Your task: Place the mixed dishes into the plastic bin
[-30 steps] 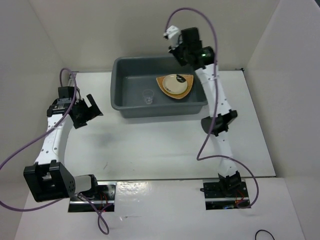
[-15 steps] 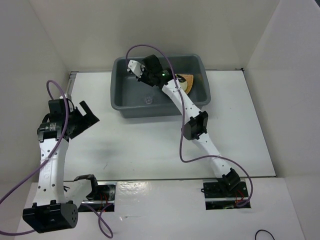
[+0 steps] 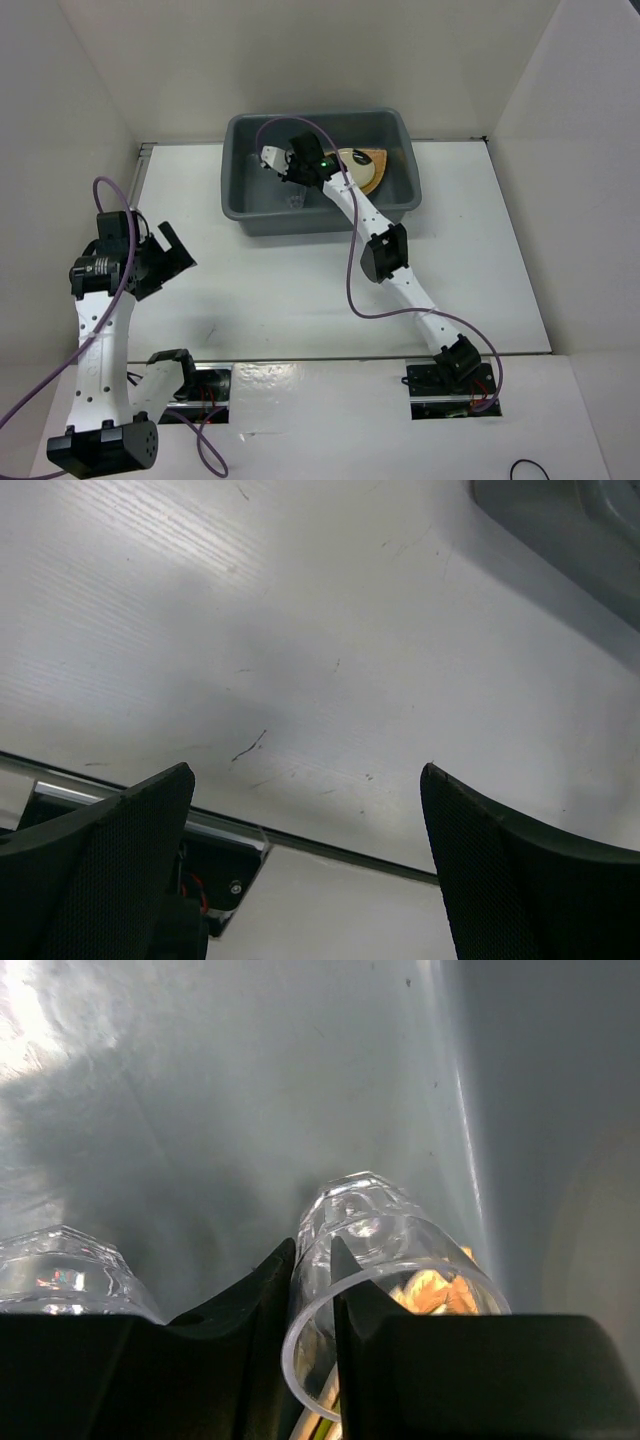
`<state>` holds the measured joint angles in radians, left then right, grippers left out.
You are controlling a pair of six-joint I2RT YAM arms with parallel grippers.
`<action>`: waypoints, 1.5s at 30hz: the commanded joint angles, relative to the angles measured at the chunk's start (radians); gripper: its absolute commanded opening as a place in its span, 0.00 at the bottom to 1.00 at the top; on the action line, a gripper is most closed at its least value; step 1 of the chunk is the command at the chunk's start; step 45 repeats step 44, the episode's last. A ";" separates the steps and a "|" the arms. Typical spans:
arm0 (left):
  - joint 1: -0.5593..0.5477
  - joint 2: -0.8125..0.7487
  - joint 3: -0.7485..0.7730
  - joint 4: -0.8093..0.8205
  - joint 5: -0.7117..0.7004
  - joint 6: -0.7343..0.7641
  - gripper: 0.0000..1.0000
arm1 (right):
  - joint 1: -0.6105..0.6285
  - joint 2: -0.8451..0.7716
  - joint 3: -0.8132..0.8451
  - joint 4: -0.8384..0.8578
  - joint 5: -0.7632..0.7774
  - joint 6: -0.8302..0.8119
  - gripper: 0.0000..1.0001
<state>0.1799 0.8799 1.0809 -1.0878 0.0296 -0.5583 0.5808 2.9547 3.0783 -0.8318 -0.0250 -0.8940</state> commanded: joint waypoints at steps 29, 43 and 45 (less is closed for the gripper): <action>0.004 -0.004 -0.040 0.699 0.174 -0.012 1.00 | -0.295 -0.739 -0.149 -0.477 0.000 0.536 0.99; -0.131 0.060 -0.128 0.767 0.053 0.119 1.00 | -0.463 -1.595 -1.414 -0.234 -0.070 0.518 0.99; -0.131 0.060 -0.140 0.810 0.043 0.133 1.00 | -0.463 -1.640 -1.476 -0.199 -0.020 0.527 0.99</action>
